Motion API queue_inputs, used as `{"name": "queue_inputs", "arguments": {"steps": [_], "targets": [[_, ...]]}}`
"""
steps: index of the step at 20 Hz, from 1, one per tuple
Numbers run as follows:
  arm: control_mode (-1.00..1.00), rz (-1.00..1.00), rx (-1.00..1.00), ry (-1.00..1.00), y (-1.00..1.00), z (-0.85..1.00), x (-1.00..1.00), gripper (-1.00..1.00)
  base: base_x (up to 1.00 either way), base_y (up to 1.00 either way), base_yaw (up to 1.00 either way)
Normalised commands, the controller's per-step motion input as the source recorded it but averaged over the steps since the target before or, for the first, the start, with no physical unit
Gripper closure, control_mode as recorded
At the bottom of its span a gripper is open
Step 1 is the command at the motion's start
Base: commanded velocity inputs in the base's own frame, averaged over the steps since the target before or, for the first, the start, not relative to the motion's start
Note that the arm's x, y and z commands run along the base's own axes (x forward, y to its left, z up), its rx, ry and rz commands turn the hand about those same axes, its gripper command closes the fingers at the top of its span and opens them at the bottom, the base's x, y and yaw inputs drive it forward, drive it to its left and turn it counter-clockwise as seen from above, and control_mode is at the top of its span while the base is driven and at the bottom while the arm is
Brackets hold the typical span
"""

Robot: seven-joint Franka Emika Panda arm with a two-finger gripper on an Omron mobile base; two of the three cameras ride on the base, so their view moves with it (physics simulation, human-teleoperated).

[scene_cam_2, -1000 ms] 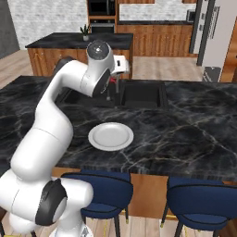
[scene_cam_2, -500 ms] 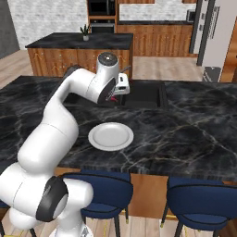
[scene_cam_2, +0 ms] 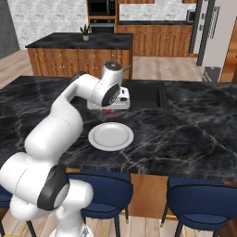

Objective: Take the cheese, fish, and bell pepper from the fridge and place them on the plate on the dining counter to create an appetizer plate.

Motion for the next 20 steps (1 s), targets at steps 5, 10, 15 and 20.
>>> {"name": "queue_inputs", "arguments": {"steps": [5, 10, 15, 20], "targets": [[-1.00, 0.00, 0.00, 0.00, 0.00, -0.68, 0.10, 1.00, 0.00, 0.00, 0.00], [-1.00, 0.00, 0.00, 0.02, 0.00, -1.00, 0.20, 1.00, 0.00, 0.00, 0.00], [-1.00, 0.00, 0.00, 0.02, 0.00, -0.77, 0.28, 1.00, 0.00, 0.00, 0.00], [-1.00, 0.00, 0.04, 0.04, -0.10, -0.47, 0.59, 1.00, 0.00, 0.00, 0.00]]}}
